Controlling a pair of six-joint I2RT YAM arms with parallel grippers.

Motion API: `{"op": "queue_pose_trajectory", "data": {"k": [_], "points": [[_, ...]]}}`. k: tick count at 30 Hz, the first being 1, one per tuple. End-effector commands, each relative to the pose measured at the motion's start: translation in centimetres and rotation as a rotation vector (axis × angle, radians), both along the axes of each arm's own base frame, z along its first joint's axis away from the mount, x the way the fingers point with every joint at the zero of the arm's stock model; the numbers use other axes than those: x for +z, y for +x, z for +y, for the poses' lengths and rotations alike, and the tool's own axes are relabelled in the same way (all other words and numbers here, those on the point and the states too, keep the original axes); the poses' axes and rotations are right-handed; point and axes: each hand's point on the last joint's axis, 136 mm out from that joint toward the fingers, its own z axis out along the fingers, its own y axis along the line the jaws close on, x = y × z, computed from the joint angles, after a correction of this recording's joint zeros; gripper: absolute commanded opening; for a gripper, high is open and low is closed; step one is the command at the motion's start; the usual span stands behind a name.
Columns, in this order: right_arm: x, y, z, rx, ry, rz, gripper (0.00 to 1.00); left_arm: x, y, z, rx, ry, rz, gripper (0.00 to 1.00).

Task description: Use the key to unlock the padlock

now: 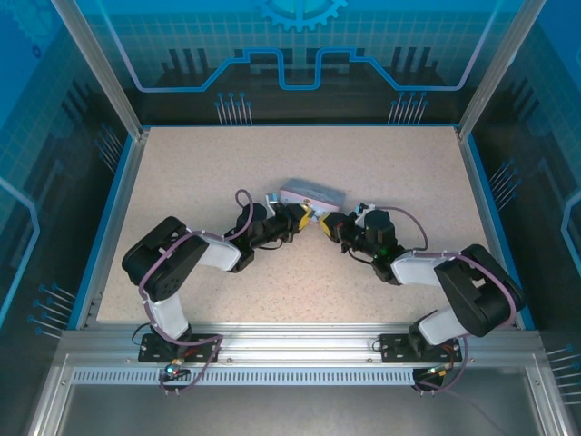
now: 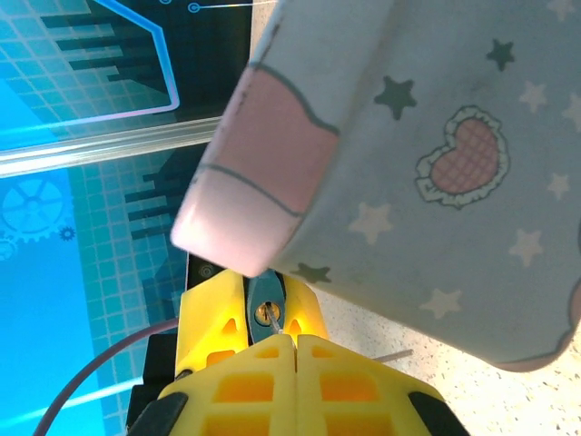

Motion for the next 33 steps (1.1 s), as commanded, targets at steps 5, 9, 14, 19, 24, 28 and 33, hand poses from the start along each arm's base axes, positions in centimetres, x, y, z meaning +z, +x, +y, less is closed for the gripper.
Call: {"op": "queue_pose_trajectory", "data": {"k": [5,9,14,19,24,28,33], "points": [[0.2,0.4,0.8,0.027,-0.017,-0.021,0.00,3.8,-1.0,-1.6,-0.072,-0.084,-0.096,0.00],[0.4,0.4,0.5,0.054,-0.104,-0.056,0.00,3.7,-1.1,-1.6,-0.073,-0.082,-0.093,0.00],[1.0,0.5,0.1,0.081,-0.167,-0.107,0.00,3.4,-1.2,-1.5,-0.074,-0.078,-0.087,0.00],[1.2,0.6,0.3,0.112,-0.205,-0.139,0.00,3.4,-1.3,-1.5,-0.077,-0.078,-0.088,0.00],[1.4,1.0,0.4,0.136,-0.255,-0.183,0.00,3.4,-1.4,-1.5,-0.078,-0.077,-0.087,0.00],[1.6,1.2,0.5,0.146,-0.272,-0.228,0.00,3.4,-1.4,-1.5,-0.079,-0.077,-0.087,0.00],[1.2,1.3,1.2,0.145,-0.179,-0.204,0.00,3.6,-1.3,-1.6,-0.081,-0.079,-0.089,0.00]]}}
